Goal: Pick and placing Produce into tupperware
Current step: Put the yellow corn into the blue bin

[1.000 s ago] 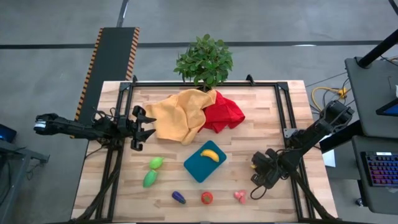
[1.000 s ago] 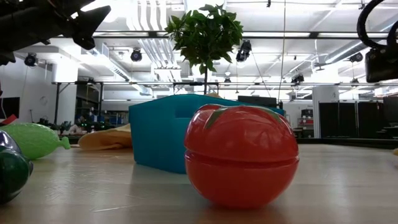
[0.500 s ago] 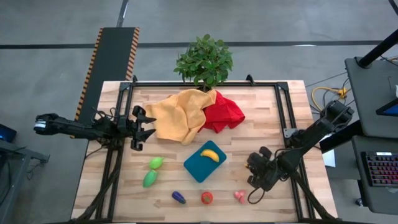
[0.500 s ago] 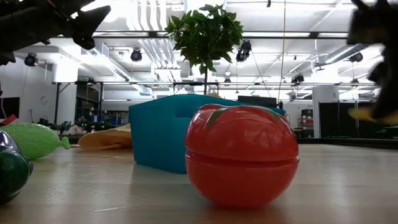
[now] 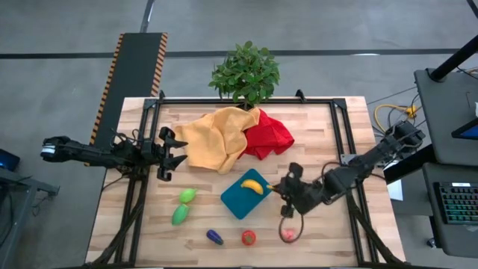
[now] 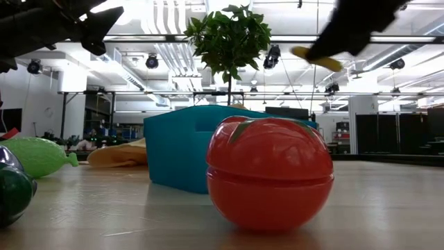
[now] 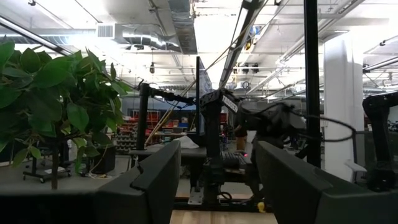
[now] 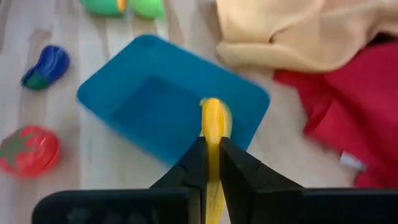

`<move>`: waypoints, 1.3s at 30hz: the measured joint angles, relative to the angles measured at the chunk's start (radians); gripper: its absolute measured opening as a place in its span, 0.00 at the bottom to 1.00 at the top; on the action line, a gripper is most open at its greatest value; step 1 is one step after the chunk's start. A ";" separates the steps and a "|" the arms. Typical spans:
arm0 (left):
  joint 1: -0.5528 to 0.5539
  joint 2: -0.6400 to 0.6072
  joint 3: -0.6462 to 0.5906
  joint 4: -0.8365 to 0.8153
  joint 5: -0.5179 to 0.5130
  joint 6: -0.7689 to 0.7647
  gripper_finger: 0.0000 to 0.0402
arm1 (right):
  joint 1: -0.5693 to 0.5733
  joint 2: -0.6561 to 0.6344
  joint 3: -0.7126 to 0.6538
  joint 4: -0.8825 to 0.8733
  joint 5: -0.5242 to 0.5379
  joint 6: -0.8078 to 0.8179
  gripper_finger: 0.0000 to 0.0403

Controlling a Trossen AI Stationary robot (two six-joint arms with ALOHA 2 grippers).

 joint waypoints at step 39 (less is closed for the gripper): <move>0.000 0.003 0.000 -0.001 0.000 0.000 0.49 | -0.337 0.396 0.234 0.033 -0.359 -0.310 0.07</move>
